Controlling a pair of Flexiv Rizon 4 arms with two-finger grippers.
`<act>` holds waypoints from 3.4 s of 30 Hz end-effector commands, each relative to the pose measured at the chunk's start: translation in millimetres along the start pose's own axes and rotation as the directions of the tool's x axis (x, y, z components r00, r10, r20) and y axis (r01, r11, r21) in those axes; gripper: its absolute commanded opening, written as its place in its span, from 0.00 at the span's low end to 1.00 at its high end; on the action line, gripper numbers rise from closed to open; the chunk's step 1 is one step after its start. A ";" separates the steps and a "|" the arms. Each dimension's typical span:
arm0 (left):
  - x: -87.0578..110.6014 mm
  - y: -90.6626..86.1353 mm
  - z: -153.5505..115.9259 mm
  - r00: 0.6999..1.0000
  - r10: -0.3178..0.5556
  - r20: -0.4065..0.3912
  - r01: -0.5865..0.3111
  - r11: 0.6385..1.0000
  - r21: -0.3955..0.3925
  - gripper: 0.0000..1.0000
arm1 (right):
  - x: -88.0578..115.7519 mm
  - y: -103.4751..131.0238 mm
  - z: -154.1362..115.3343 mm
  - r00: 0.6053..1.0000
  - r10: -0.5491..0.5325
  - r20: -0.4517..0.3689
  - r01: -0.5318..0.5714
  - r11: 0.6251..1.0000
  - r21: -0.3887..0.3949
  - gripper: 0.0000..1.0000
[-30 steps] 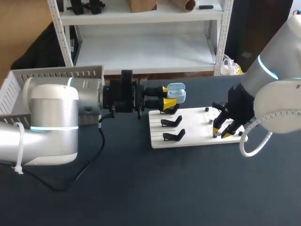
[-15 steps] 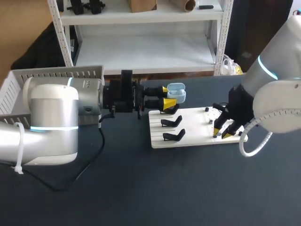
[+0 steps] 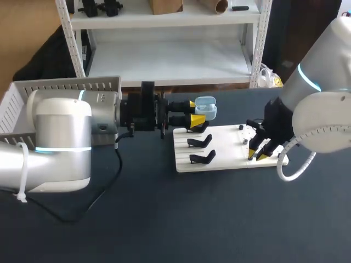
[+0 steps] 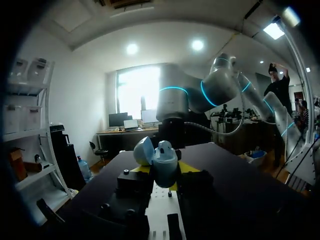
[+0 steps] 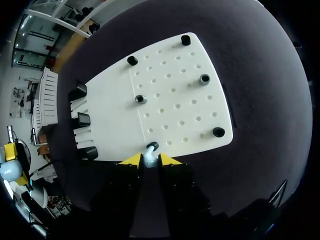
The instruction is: Pick up each earbud case from the left stands, insert the matching earbuds, close the lid, and place the case in the box.
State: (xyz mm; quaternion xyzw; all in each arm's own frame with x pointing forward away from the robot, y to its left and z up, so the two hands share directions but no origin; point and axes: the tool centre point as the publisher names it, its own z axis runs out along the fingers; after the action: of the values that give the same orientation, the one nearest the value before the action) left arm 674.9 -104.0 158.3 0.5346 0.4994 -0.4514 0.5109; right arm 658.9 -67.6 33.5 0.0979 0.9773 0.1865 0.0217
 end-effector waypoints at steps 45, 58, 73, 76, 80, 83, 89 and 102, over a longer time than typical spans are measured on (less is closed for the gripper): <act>0.8 -1.4 0.1 1.000 0.002 0.003 -0.002 1.000 -0.006 0.00 | 69.3 114.1 -160.7 0.938 -0.335 -0.083 0.342 0.936 0.084 0.00; 0.8 -1.4 0.1 1.000 0.002 0.003 -0.002 1.000 -0.006 0.00 | 68.4 113.1 -159.6 0.944 -0.317 -0.086 0.324 0.943 0.078 0.00; 0.8 -1.4 0.1 1.000 0.002 0.003 -0.002 1.000 -0.006 0.00 | 58.2 167.1 -157.0 0.869 -0.486 -0.093 0.494 0.864 0.101 0.00; 0.8 -1.4 0.1 1.000 0.002 0.003 -0.002 1.000 -0.006 0.00 | 55.9 172.9 -153.1 0.849 -0.517 -0.108 0.527 0.845 0.092 0.00; 0.8 -1.4 0.1 1.000 0.002 0.003 -0.002 1.000 -0.006 0.00 | 51.7 178.6 -152.5 0.832 -0.542 -0.115 0.552 0.829 0.090 0.00; 0.8 -1.4 0.1 1.000 0.002 0.003 -0.002 1.000 -0.006 0.00 | 45.5 180.3 -151.4 0.832 -0.541 -0.121 0.552 0.829 0.092 0.00; 0.8 -1.4 0.1 1.000 0.002 0.003 -0.002 1.000 -0.006 0.00 | 40.0 181.2 -148.8 0.838 -0.527 -0.139 0.542 0.835 0.100 0.00; 0.8 -1.4 0.1 1.000 0.002 0.003 -0.002 1.000 -0.006 0.00 | 40.0 186.5 -142.0 0.844 -0.508 -0.172 0.529 0.841 0.113 0.00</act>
State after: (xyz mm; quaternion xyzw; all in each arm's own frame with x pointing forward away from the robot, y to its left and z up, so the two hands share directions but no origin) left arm 674.8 -104.0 158.3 0.5346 0.4994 -0.4514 0.5109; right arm 638.9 55.6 234.2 -0.1818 0.9777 0.1051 0.0028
